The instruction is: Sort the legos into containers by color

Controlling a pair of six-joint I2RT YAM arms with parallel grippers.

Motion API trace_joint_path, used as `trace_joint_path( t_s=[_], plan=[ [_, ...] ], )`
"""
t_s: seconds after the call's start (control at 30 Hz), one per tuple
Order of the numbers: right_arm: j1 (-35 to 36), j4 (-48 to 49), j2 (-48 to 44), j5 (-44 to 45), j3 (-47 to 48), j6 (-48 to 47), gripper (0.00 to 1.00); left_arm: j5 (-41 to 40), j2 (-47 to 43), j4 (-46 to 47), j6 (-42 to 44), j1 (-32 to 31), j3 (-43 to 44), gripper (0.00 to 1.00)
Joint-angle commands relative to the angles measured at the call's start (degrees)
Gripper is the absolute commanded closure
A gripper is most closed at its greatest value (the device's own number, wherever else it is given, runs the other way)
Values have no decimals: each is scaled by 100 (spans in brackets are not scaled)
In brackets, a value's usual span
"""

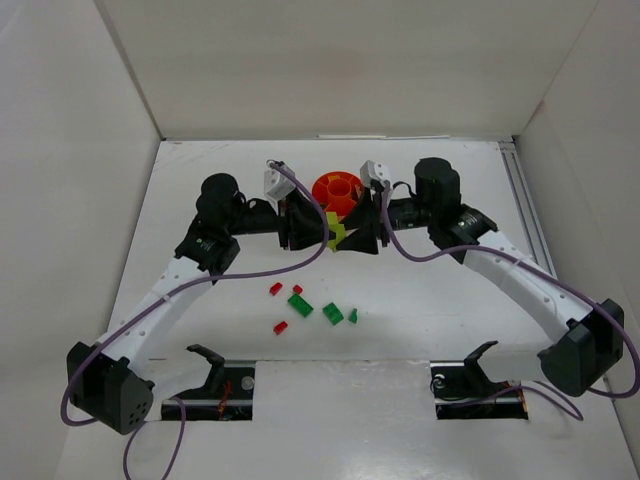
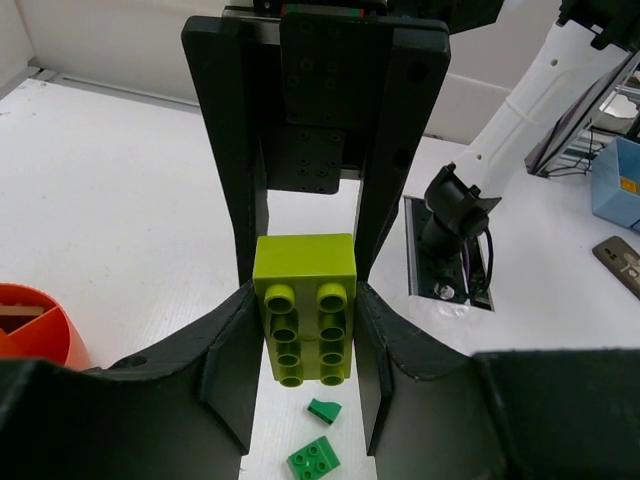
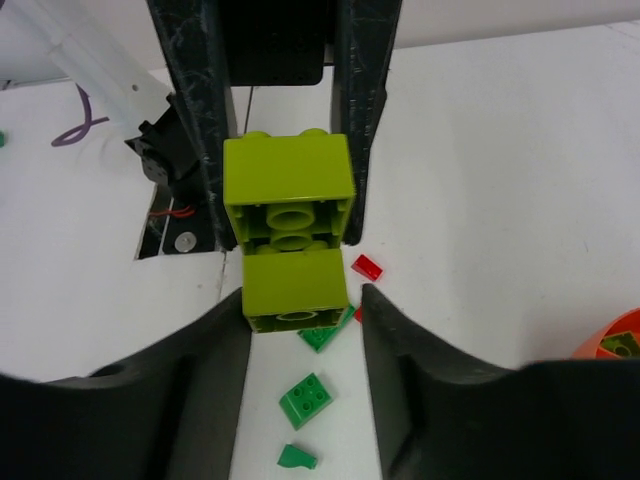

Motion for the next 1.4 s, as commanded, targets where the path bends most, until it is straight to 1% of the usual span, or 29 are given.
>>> trace_joint_path(
  t_s=[0.0,0.07,0.13,0.17,0.2,0.27,0.3,0.4,0.47,0.5,0.63,0.73,0.77,0.8,0.9,0.93,1.17,1.23,1.33,1.37],
  plan=[
    [3,217,49,222,335,10,48,425,-223,243,-19,-68,-7,100],
    [3,217,110,117,387,-42,61,425,-223,243,-19,-68,-7,100],
    [3,217,163,3,388,-43,69,425,-223,243,-19,-68,-59,100],
    [3,217,164,2,388,-43,71,425,-223,243,-19,-68,-60,100],
    [3,217,216,2,388,-43,77,373,-223,243,-19,-68,-60,100],
    [3,217,216,2,388,-43,84,214,-223,165,34,-68,-60,100],
    [-75,217,268,2,388,44,91,144,-223,51,34,-68,-60,100],
    [-347,217,269,221,143,159,100,-40,-223,-265,288,-68,54,100],
    [-576,217,269,222,-16,212,100,-93,-275,-345,411,-68,54,100],
    [-847,217,269,109,-173,212,100,-216,-327,-346,412,-68,54,100],
    [-1471,217,269,-68,-429,212,100,-638,-381,-565,544,-16,54,100],
    [-1745,164,155,19,-500,159,100,-936,-329,-566,457,142,54,100],
    [-1746,112,155,89,-500,159,100,-1112,-328,-426,369,143,54,100],
    [-1833,51,155,177,-500,159,100,-1662,-154,-425,272,143,54,100],
    [-2009,-63,103,459,-500,159,100,-2666,198,-153,-342,143,159,100],
    [-2010,-64,102,459,-500,159,100,-3026,539,-153,-413,143,238,100],
    [-2352,-64,154,460,-500,159,100,-3108,2095,173,-414,204,923,100],
    [-2414,-64,155,459,-500,159,100,-3039,2325,356,-414,344,986,100],
    [-2519,-117,207,398,-448,107,100,-2723,2720,690,-257,521,986,100],
    [-2572,-117,207,398,-447,107,100,-2722,2722,691,-256,625,986,100]
  ],
)
